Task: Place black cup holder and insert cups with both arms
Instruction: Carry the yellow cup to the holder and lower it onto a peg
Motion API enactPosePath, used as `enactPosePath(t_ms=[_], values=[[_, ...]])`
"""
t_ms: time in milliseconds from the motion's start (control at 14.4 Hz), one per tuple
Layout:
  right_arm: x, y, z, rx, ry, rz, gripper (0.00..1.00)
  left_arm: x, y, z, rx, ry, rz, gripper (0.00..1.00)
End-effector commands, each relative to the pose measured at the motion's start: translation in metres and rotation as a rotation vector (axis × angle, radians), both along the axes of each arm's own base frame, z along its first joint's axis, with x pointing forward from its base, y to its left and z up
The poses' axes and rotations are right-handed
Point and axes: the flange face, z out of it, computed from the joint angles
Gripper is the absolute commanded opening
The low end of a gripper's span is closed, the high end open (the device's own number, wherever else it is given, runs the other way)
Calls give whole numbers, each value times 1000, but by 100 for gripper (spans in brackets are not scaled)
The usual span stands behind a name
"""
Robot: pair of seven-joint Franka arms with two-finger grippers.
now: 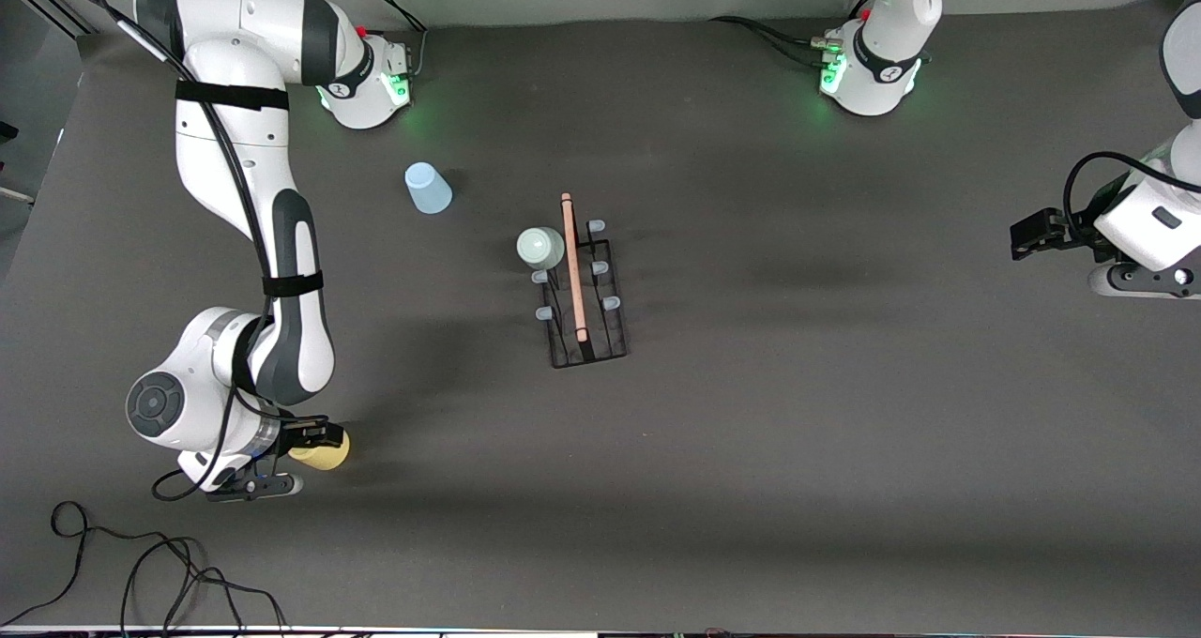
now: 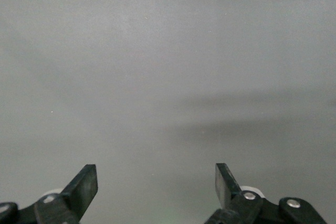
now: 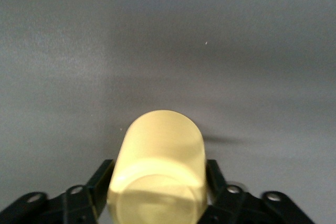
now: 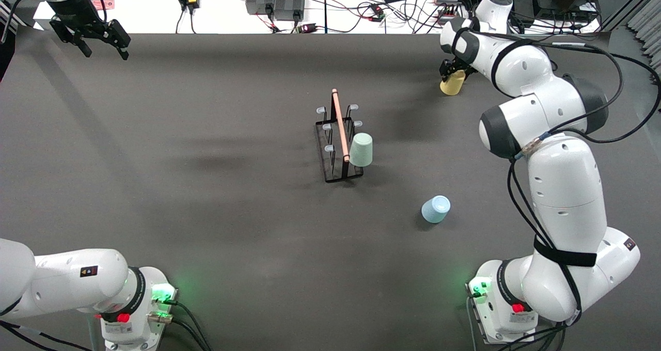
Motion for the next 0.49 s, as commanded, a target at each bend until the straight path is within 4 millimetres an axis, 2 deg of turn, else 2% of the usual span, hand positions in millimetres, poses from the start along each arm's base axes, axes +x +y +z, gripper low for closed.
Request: enactPosePath(t_ms=[0,70,209,417], values=[[-3,4,25,45,42,27,12,1,1,4,-2,5,-14,100],[-5,6,51,40,54,38,9,1,0,4,-2,5,-15,100],[-7,7,116,21,39,62,1,1,0,4,-2,5,-15,100],[-28,7,218,-9,47,-5,0,1,1,4,-2,5,-14,100]])
